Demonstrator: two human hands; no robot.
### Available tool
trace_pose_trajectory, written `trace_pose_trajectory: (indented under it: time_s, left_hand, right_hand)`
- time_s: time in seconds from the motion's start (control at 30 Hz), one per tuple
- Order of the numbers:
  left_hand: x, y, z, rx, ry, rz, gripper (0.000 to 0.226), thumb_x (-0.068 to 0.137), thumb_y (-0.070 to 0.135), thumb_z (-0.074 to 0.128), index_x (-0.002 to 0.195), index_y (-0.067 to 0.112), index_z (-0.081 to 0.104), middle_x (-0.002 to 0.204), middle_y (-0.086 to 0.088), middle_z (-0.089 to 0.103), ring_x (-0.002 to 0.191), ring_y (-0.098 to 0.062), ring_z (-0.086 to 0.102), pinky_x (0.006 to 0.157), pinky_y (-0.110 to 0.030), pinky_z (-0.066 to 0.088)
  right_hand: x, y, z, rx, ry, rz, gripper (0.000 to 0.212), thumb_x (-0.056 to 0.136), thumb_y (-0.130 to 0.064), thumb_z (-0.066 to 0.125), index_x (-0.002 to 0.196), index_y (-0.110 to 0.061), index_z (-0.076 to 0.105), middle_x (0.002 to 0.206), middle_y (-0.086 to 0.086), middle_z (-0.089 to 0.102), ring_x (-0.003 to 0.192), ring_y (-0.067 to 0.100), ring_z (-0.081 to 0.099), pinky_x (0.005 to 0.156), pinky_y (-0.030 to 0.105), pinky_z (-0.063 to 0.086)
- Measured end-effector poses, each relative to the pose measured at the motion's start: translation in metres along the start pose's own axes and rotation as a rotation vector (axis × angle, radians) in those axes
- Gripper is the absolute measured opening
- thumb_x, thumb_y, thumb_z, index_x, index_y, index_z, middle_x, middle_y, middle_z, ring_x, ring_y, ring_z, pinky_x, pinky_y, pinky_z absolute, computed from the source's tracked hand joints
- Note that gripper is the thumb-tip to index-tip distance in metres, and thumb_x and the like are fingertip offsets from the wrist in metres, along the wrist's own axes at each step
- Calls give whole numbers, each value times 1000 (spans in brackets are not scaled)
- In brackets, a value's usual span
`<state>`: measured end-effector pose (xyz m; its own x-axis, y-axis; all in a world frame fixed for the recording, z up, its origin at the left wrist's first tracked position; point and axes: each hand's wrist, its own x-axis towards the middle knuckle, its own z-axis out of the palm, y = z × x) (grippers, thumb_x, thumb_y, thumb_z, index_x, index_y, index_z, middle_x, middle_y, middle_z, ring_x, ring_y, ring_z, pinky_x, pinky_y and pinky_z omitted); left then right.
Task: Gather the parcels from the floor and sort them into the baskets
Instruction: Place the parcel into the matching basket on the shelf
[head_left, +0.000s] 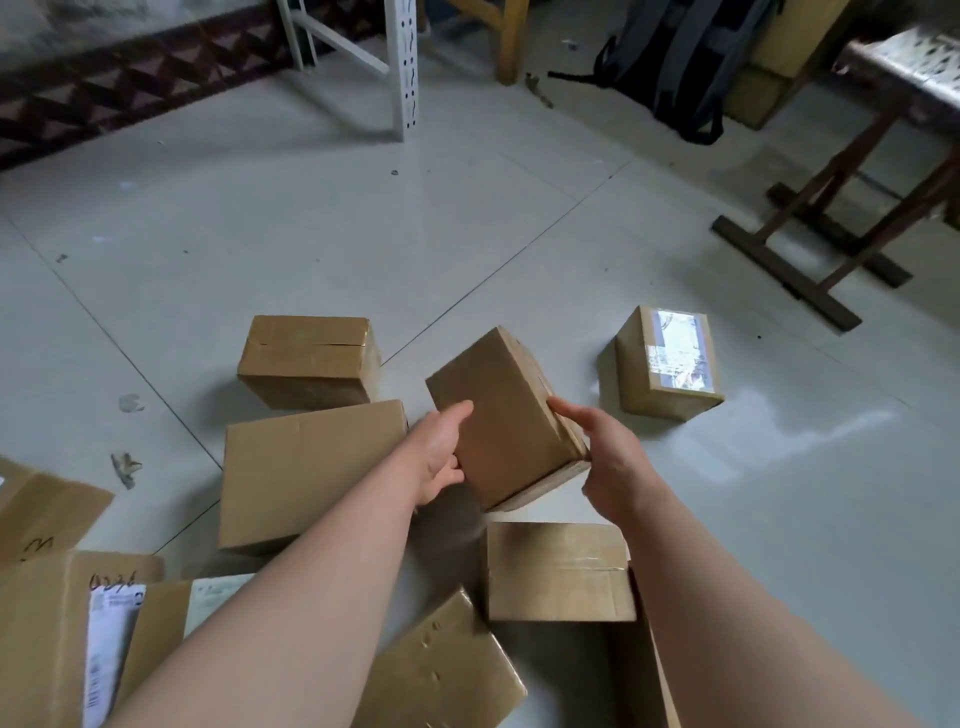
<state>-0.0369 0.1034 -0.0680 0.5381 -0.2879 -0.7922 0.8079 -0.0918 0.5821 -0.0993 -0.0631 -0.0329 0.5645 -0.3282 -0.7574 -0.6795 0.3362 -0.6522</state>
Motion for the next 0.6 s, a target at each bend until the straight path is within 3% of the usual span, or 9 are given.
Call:
trace_pose_trajectory:
  time_s: [0.03,0.1,0.17,0.23,0.33,0.4,0.47,0.53,0.6]
  left_hand:
    - [1,-1,-2,-37,0,-1,61,97,46,47,148,14,33,149,-7,43,139,-33,37,116,-52,25]
    - [0,1,-5,-108,10,47,55,99,45,43,143,12,39,141,-6,51,133,-32,45,114,-52,28]
    - [-5,6,-8,-180,30,104,48,101,42,39,138,11,46,131,-8,58,126,-28,52,112,-46,34]
    - [-8,11,-9,-185,79,130,54,99,49,38,138,13,47,133,-7,57,121,-26,54,107,-40,38]
    - [-14,15,-12,-152,128,99,86,82,78,38,136,13,49,121,-10,58,86,-21,52,78,-34,42]
    - [-17,18,-9,-212,19,57,101,67,91,36,127,13,57,120,-13,63,96,-28,60,86,-40,48]
    - [-18,20,-3,-271,-115,30,102,63,95,31,122,18,62,121,-13,67,109,-34,62,91,-51,49]
    - [-15,16,2,-263,-153,-14,97,70,92,27,123,18,62,120,-15,68,111,-35,62,89,-52,50]
    - [-7,8,2,-174,-82,-89,86,82,82,28,129,17,58,121,-16,66,111,-35,62,94,-51,48]
  right_hand:
    - [-3,-3,1,32,-30,-5,24,88,-27,64,108,-17,74,112,-4,59,97,12,55,83,30,37]
    - [-7,-3,3,47,-65,-37,27,88,-22,58,107,-17,75,102,-6,56,87,8,52,88,31,36]
    - [-9,-3,5,39,-42,-82,30,85,-20,53,103,-15,77,109,-3,60,92,10,54,98,37,35]
    - [-8,-4,6,124,16,-138,29,85,-16,50,94,-10,78,110,4,67,96,15,60,99,36,42]
    - [-5,-8,6,351,43,-200,25,90,-9,49,95,-4,73,86,7,69,82,17,62,87,29,47]
    - [-4,-8,7,388,8,-230,26,95,-11,47,108,-4,68,70,6,62,74,18,59,85,27,45]
    - [-3,-6,9,349,-11,-257,29,98,-11,40,116,-7,62,62,3,61,76,20,58,92,31,44]
    - [-5,-5,11,306,-10,-265,33,99,-9,34,124,-6,56,63,5,60,78,21,58,97,34,43]
    - [-6,-3,10,308,-28,-241,38,100,-7,30,134,-2,47,67,10,59,76,23,59,95,35,46]
